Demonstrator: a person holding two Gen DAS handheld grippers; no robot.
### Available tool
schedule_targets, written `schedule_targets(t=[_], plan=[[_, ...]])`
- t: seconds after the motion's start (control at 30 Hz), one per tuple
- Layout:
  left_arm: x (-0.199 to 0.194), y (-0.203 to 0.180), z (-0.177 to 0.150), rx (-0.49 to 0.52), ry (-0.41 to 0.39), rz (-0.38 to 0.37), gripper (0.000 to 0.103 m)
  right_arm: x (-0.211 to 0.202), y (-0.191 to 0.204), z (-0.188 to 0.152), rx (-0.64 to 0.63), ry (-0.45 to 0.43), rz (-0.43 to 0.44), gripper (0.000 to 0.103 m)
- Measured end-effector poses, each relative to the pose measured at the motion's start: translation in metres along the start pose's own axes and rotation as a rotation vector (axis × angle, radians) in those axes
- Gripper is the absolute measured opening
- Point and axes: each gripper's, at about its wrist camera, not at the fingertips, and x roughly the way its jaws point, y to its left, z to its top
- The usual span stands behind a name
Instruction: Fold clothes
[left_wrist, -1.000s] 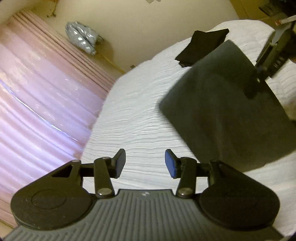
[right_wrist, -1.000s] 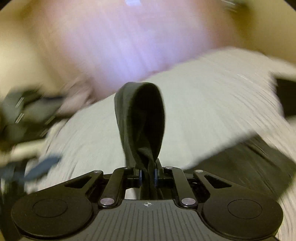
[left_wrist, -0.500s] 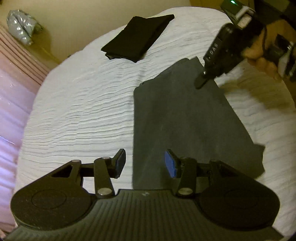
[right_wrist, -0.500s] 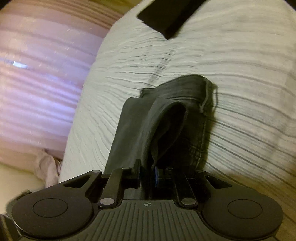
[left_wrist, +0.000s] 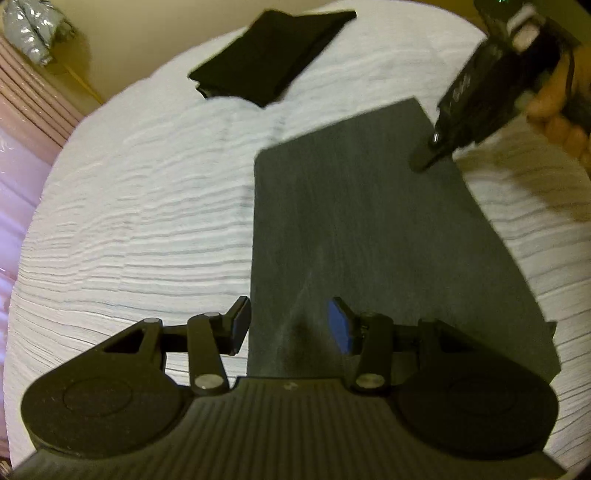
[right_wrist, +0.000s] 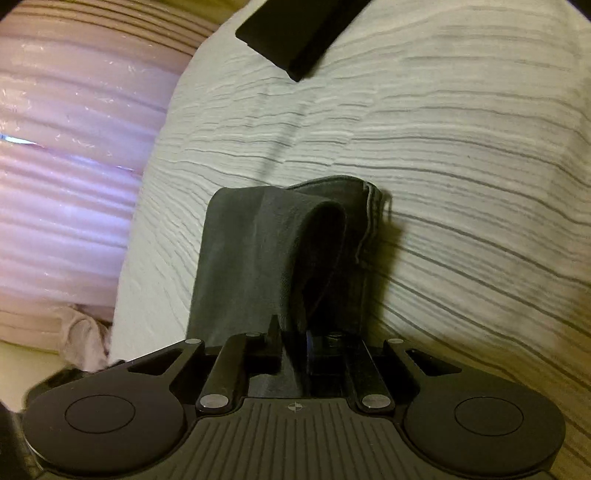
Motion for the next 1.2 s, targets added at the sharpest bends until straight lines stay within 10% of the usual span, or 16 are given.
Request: schedule_targets(t=[0.17,0.5,0.8,1.2], plan=[[0.026,0.004,-0.020,-0.013,0.098,-0.033,0.043,-0.038,-0.003,-0.002,0.021,-0.036,-0.053,0.049],[0.076,0.010,-0.049,-0.202,0.169,-0.086,0.047,-0.038,0.058,-0.001,-0.367,-0.042,-0.017,0.048],[0.031,0.015,-0.065,-0.278,0.166,-0.064,0.045,-0.015,0.061,0.021,-0.389,0.055,-0.068,0.049],[0.013,0.030,-0.109,-0.747,0.184,-0.076,0.051,0.014,0.088,0.083,-0.621,0.216,-0.122,0.061]])
